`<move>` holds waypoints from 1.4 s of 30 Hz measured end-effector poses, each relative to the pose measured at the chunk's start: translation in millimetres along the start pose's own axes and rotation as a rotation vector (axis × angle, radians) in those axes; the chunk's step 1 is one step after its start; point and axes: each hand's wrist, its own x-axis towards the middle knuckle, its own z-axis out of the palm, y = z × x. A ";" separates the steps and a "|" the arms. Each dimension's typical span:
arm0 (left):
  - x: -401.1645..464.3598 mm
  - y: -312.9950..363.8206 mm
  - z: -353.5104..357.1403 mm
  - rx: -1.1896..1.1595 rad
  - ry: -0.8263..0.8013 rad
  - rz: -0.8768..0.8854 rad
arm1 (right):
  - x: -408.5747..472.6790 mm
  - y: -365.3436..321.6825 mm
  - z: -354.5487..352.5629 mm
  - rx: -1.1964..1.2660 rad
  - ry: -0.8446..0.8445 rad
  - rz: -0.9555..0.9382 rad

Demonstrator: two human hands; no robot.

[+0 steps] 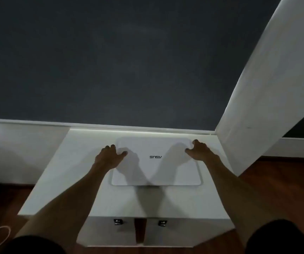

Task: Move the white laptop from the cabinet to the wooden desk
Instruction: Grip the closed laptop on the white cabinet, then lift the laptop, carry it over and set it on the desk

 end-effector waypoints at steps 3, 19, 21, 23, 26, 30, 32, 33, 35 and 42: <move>0.0 -6.5 14.2 0.002 -0.030 -0.117 | 0.9 12.7 9.3 -0.025 -0.131 0.144; -11.6 -2.2 55.2 -0.215 0.022 -0.304 | 4.0 45.4 41.0 0.482 -0.195 0.305; -16.8 -9.4 56.9 -0.253 0.010 -0.306 | 0.3 46.8 46.1 0.483 -0.155 0.303; -22.6 -13.1 58.4 -0.309 0.024 -0.301 | -5.2 43.3 51.2 0.430 -0.103 0.283; -29.7 -15.0 56.7 -0.311 0.070 -0.226 | -16.1 40.6 56.8 0.462 -0.043 0.270; -40.4 -13.0 46.5 -0.389 0.184 -0.107 | -35.2 44.9 62.9 0.536 0.107 0.208; -45.6 -7.0 39.6 -0.491 0.256 -0.055 | -46.7 43.5 58.1 0.595 0.195 0.158; -48.0 -2.0 35.7 -0.527 0.287 -0.028 | -51.8 43.0 51.5 0.614 0.239 0.133; -51.4 10.8 26.6 -0.578 0.345 0.021 | -60.6 42.3 33.1 0.648 0.322 0.088; -54.1 71.4 -25.5 -0.659 0.477 0.215 | -97.4 51.8 -41.3 0.740 0.580 -0.011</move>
